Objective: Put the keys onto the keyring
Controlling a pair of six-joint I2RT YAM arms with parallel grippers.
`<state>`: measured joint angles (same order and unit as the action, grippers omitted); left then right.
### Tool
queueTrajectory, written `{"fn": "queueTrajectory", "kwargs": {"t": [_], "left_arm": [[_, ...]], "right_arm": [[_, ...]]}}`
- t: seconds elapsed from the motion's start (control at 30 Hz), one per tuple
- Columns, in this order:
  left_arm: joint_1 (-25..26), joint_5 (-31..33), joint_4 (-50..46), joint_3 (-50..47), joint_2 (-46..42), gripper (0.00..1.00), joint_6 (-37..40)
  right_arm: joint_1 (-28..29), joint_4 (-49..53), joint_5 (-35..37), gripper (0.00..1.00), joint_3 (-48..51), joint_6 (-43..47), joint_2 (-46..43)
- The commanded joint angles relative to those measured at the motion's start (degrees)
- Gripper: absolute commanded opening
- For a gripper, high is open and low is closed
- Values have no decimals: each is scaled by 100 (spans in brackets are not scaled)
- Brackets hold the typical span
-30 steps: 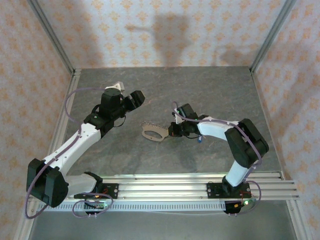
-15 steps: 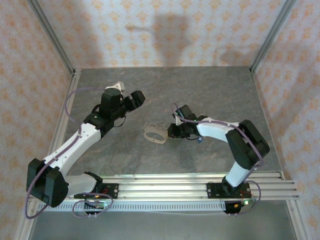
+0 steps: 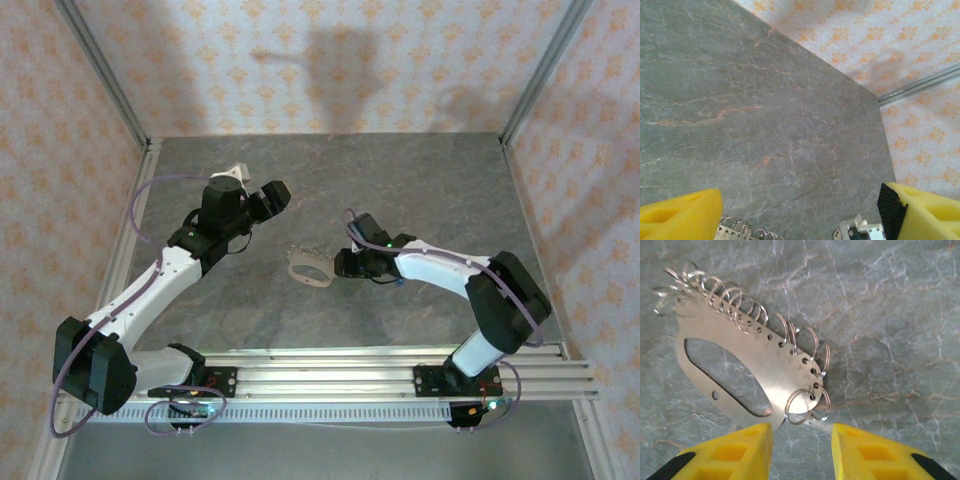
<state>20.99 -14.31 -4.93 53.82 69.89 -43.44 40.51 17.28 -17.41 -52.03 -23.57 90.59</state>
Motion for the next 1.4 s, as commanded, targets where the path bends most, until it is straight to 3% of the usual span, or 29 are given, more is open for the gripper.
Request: {"fn": "queueTrajectory", "kwargs": {"t": [0.0, 0.47, 1.37], "left_arm": [[-3, 77, 119, 5, -78, 83, 95], [-8, 121, 104, -17, -128, 84, 99], [-8, 129, 129, -10, -92, 84, 99]], "right_arm": [[233, 605, 792, 35, -291, -193, 66], [718, 1161, 1538, 33, -1049, -156, 760], [817, 1410, 1671, 27, -1468, 4, 1320]]}}
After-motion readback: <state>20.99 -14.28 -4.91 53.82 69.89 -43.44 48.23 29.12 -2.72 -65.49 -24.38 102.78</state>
